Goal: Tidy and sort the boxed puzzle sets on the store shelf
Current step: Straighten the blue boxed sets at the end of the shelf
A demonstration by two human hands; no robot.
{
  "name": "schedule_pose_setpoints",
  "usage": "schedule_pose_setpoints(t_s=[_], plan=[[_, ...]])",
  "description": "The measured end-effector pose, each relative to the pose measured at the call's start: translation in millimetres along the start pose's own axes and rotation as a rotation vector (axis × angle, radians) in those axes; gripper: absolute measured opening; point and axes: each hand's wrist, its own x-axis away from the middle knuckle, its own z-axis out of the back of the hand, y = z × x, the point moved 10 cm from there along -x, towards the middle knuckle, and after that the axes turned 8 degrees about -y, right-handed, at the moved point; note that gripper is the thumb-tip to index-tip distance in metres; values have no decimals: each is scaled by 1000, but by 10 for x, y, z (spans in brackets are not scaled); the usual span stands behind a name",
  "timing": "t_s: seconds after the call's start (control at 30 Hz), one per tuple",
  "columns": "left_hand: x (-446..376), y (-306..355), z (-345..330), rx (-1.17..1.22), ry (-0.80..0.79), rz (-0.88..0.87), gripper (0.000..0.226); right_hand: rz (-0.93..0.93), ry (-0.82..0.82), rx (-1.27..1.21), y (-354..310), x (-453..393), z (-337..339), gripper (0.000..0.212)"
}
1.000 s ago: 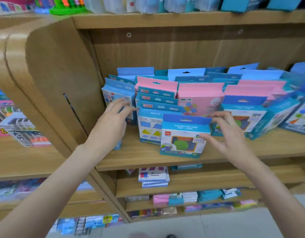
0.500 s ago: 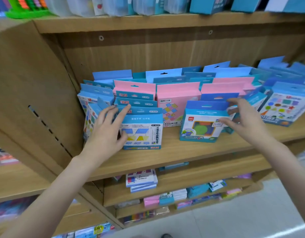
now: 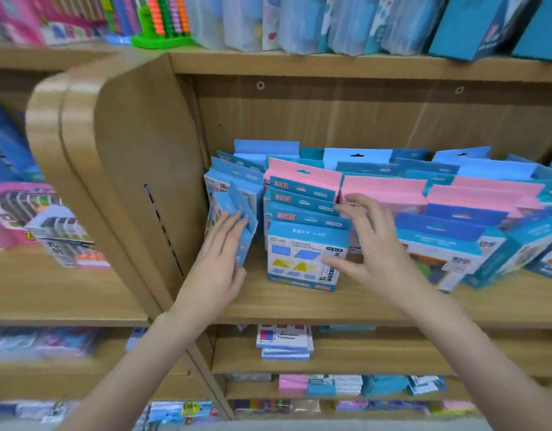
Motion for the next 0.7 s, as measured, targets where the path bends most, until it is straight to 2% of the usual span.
schedule_pose_setpoints(t_s=[0.13, 0.3, 0.43, 0.5, 0.63, 0.7], plan=[[112, -35, 142, -45, 77, 46, 67, 71, -46, 111, -296, -274, -257, 65], [264, -67, 298, -111, 174, 126, 76, 24, -103, 210, -320, -386, -420, 57], [169, -40, 303, -195, 126, 173, 84, 31, -141, 165, -306, -379, -431, 50], [68, -19, 317, -145, 81, 165, 86, 57, -146, 120, -320, -380, -404, 48], [-28, 10, 499, 155, 28, 114, 82, 66, -231, 198, -270, -369, -388, 64], [-67, 90, 651, 85, 56, 21, 77, 29, -303, 225, -181, -341, -411, 75]])
